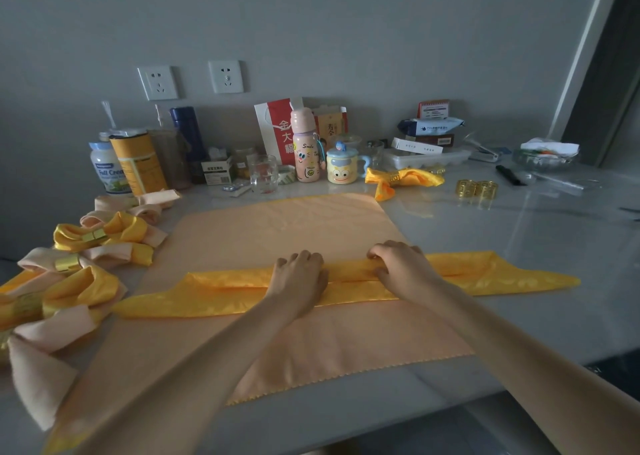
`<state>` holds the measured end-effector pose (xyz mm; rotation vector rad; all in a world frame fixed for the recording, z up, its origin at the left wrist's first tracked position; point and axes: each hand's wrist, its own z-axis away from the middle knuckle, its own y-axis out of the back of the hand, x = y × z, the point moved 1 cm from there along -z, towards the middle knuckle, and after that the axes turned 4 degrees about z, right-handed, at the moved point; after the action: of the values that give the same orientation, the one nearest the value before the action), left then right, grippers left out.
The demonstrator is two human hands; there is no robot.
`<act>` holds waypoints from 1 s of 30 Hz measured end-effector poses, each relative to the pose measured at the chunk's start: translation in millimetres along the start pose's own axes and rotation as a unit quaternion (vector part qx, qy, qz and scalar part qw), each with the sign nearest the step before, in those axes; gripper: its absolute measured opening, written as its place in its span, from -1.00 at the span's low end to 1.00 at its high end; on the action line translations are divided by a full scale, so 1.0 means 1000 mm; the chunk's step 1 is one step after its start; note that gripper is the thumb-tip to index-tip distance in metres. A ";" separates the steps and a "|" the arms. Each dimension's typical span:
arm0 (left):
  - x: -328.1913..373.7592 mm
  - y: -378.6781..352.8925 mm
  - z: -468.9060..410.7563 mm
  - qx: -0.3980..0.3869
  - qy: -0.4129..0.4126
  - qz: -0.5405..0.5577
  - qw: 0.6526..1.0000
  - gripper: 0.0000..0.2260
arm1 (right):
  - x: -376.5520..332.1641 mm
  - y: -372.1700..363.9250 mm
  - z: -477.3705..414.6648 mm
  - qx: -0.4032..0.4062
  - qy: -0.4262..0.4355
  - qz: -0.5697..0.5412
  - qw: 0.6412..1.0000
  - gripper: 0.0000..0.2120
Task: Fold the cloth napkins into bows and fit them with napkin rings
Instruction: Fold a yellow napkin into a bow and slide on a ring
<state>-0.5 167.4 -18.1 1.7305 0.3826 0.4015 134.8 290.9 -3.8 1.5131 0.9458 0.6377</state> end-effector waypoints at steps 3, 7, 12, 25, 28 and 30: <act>-0.002 0.005 0.002 0.014 -0.015 0.020 1.000 -0.69 | -0.002 0.002 0.005 0.030 0.005 0.002 1.000 -0.68; -0.001 0.009 0.008 0.035 -0.034 0.032 0.998 -0.70 | -0.004 0.002 0.012 0.070 0.027 0.017 0.997 -0.72; 0.000 0.008 0.023 0.073 -0.085 -0.019 0.994 -0.69 | -0.006 -0.006 0.023 0.115 0.078 0.070 0.988 -0.78; 0.006 0.019 0.038 0.118 -0.274 -0.153 0.942 -0.93 | -0.017 0.005 0.039 0.148 0.226 0.237 0.933 -0.56; 0.013 0.024 0.036 0.011 -0.280 -0.190 0.941 -0.79 | -0.019 0.004 0.037 0.153 0.254 0.278 0.914 -0.59; 0.021 0.029 0.032 -0.035 -0.251 -0.198 0.947 -0.75 | -0.017 0.000 0.036 0.150 0.276 0.297 0.902 -0.55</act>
<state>33.8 143.5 5.6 1.5695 0.3255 -0.3124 155.6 257.0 -7.4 1.9668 1.0272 1.4759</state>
